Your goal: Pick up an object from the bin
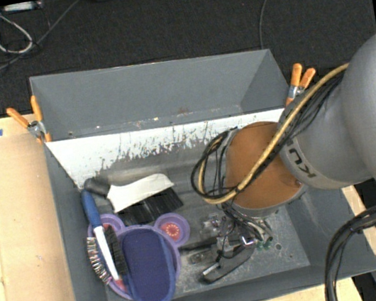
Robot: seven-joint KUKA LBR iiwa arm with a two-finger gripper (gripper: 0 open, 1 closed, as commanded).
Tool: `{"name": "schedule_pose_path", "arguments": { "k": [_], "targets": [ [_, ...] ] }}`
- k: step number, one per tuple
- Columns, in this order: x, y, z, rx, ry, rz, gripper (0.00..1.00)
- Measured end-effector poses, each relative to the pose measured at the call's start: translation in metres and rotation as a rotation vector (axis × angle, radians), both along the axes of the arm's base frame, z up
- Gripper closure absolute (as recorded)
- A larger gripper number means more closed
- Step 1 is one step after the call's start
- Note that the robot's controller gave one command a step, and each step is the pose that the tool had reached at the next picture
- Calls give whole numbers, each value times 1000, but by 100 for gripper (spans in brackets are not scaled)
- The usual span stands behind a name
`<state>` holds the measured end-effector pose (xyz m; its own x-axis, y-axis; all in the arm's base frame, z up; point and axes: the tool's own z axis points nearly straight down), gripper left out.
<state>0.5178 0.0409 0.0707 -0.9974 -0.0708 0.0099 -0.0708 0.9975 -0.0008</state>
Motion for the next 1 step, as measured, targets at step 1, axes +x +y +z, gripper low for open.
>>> {"name": "schedule_pose_path", "arguments": {
  "k": [1],
  "targets": [
    [0, 0, 4, 0, -5, -1, 100]
  ]
}}
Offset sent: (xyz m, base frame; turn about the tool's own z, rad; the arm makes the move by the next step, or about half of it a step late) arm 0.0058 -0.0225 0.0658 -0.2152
